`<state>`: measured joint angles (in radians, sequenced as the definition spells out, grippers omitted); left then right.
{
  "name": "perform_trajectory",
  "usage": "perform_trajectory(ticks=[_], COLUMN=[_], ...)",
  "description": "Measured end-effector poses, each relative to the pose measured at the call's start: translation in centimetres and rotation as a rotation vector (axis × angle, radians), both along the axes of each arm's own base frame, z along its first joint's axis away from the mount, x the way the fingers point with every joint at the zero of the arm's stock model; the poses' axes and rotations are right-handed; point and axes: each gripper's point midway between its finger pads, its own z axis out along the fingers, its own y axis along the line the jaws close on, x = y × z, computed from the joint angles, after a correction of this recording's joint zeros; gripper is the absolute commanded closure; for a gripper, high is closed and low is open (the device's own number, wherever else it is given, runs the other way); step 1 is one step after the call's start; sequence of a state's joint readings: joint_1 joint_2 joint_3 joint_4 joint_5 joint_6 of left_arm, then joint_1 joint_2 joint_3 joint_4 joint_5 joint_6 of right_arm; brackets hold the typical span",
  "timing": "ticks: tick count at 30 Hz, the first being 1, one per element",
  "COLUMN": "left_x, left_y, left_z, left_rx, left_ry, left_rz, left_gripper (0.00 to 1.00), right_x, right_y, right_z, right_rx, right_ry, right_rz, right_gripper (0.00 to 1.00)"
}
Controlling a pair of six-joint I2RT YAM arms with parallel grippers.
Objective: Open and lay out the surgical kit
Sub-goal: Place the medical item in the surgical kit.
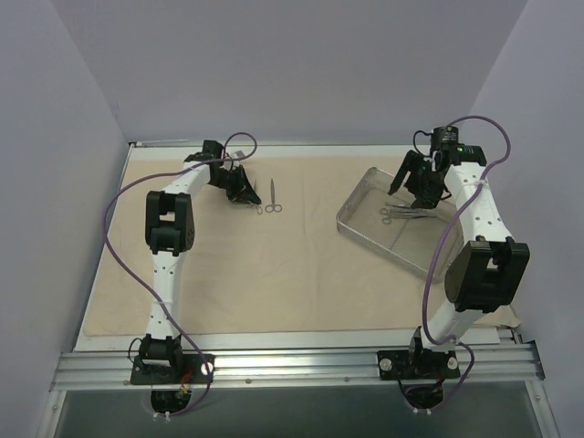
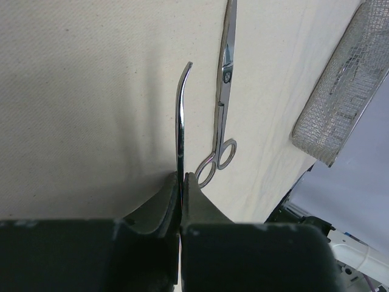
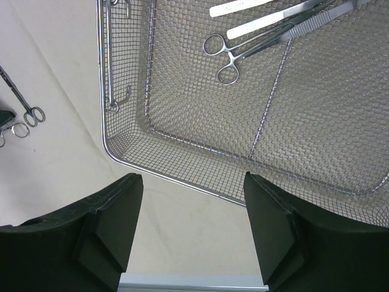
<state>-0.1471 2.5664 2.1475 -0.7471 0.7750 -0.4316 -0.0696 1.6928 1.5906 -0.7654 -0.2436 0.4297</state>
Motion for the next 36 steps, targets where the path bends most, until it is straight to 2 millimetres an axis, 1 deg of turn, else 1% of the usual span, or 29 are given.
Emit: perform_trajectory(ticks=[2, 6, 9, 13, 17, 21, 24, 26, 31, 33, 36], left_x=[0.0, -0.1, -0.1, 0.3, 0.6, 0.6, 0.6, 0.5, 0.5, 0.4, 0.4], left_y=[0.0, 0.1, 0.1, 0.1, 0.1, 0.1, 0.1, 0.1, 0.1, 0.2, 0.4], left_z=[0.0, -0.1, -0.1, -0.3, -0.2, -0.1, 0.0, 0.0, 0.2, 0.2, 0.4], left_rx=[0.001, 0.003, 0.009, 0.013, 0.018, 0.019, 0.019, 0.02, 0.02, 0.028, 0.047], left_ry=[0.0, 0.0, -0.001, -0.002, -0.012, -0.015, -0.018, -0.017, -0.017, -0.016, -0.017], left_rz=[-0.002, -0.006, -0.01, -0.017, -0.021, -0.028, -0.033, -0.035, -0.038, -0.039, -0.04], left_gripper=[0.91, 0.9, 0.85, 0.82, 0.8, 0.71, 0.67, 0.62, 0.59, 0.55, 0.54], right_x=[0.0, -0.1, -0.1, -0.1, -0.2, -0.2, -0.2, -0.3, -0.4, -0.4, -0.3], right_y=[0.0, 0.3, 0.5, 0.8, 1.0, 1.1, 1.1, 1.2, 1.5, 1.6, 1.6], right_z=[-0.1, -0.3, -0.4, -0.6, -0.9, -1.0, -1.1, -1.2, -1.5, -1.6, -1.6], right_rx=[0.001, 0.006, 0.007, 0.008, 0.009, 0.01, 0.011, 0.012, 0.018, 0.019, 0.02], right_ry=[0.003, 0.007, 0.007, 0.01, 0.015, 0.016, 0.017, 0.019, 0.025, 0.026, 0.022], right_rz=[-0.001, -0.004, -0.003, 0.005, 0.009, 0.009, 0.006, 0.007, 0.002, 0.002, 0.002], right_gripper=[0.32, 0.32, 0.32, 0.32, 0.32, 0.32, 0.32, 0.32, 0.32, 0.32, 0.32])
